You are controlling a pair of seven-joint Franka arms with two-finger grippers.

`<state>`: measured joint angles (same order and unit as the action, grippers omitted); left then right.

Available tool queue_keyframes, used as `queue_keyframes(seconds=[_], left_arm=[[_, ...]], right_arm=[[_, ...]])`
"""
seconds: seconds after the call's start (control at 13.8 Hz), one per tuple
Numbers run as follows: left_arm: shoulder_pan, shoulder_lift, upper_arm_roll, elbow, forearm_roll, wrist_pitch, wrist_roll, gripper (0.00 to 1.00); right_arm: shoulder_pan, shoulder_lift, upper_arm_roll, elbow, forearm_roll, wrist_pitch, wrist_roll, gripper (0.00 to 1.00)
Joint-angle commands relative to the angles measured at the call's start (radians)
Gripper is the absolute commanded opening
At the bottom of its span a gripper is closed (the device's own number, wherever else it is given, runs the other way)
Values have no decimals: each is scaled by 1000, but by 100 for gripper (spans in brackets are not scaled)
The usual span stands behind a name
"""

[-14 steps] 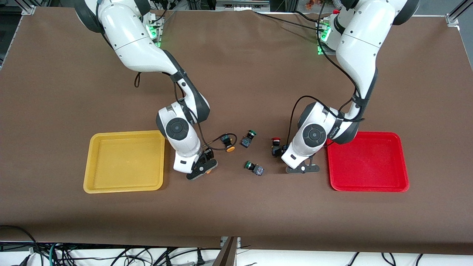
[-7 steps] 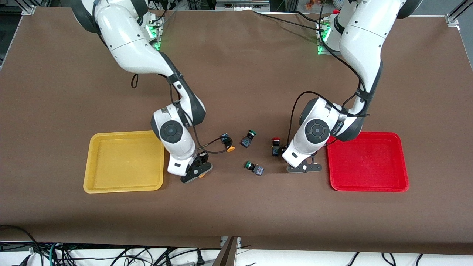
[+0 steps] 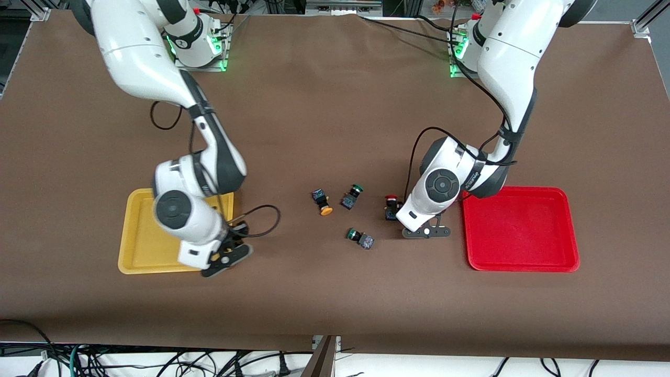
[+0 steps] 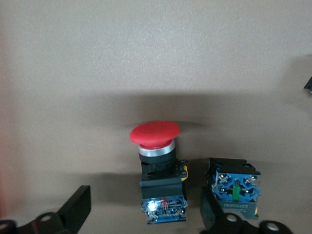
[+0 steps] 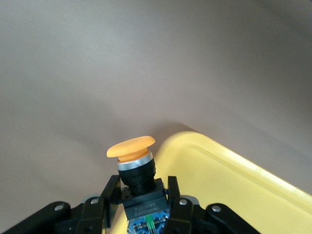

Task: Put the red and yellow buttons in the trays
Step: 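Lower the yellow button into the yellow tray and open the right gripper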

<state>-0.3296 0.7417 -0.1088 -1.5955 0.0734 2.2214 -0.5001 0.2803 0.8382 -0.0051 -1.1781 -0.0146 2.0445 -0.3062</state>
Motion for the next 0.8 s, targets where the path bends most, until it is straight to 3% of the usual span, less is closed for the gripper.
queue_keyframes(seconds=[0.0,0.07,0.14,0.29,0.36,0.43,0.72], left_arm=[[-3,-4,-2,-9,0,4,-11,79],[-5,-4,-2,-9,0,4,-24,67],[-5,-4,-5,-9,0,6,-31,59],[-8,8,-9,-9,0,12,-35,41],[-6,11,-12,-9,0,15,-50,24],[-5,10,-12,-8,0,14,-52,18],[62,-59,-12,-4,0,-34,39,15]], right_arm=[[-91,-28,11,-26,18,-49,-167,2],[-120,-34,11,-73,19,-62,-183,2],[-128,-36,10,-113,21,-50,-180,12],[-164,-24,10,-155,42,-9,-177,64],[-165,-24,10,-161,45,-4,-177,81],[-159,-25,13,-157,47,-7,-166,96],[-52,-38,24,-80,47,-82,40,99]])
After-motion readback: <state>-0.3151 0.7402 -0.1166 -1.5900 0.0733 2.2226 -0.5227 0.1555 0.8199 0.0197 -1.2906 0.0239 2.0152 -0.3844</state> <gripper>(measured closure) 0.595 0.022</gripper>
